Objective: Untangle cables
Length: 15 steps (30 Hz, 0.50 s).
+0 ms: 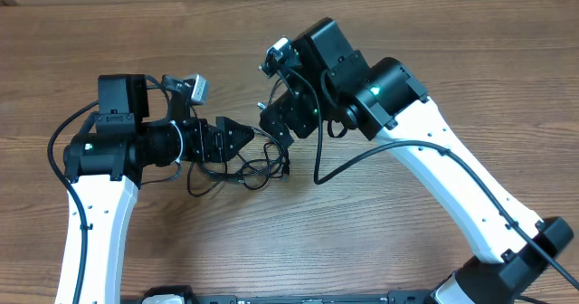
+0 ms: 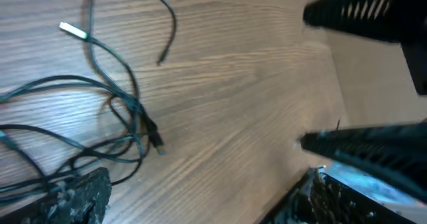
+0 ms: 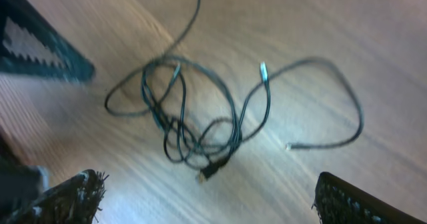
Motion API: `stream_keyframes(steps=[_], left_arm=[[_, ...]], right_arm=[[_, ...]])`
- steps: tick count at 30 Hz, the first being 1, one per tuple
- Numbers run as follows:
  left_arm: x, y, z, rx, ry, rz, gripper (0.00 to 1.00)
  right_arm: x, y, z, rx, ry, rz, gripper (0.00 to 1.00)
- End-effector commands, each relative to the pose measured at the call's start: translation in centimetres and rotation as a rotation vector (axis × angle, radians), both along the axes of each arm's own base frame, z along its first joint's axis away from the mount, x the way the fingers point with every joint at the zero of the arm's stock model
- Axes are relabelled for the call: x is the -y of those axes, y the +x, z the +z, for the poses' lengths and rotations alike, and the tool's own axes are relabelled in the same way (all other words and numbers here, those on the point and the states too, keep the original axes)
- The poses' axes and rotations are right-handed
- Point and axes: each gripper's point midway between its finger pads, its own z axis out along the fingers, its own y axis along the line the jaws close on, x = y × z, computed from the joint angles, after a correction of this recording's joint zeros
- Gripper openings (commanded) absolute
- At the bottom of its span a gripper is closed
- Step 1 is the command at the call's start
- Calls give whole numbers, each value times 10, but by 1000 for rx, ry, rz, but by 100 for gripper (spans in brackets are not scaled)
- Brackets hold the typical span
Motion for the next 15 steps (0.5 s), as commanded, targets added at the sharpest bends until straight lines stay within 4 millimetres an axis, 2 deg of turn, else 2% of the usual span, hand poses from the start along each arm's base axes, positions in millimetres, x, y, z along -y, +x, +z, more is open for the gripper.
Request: stream_keyframes(steps=[1, 5, 10, 15], left_arm=[[-15, 9, -7, -3, 87, 69, 94], [-29, 14, -15, -27, 158, 146, 94], [-36, 18, -17, -22, 190, 173, 94], [-67, 26, -22, -77, 206, 347, 95]], right_arm=[[0, 4, -20, -49, -41, -13, 100], [-4, 3, -38, -105, -60, -2, 100], [-20, 5, -60, -174, -31, 21, 100], [-27, 18, -89, -255, -26, -92, 100]])
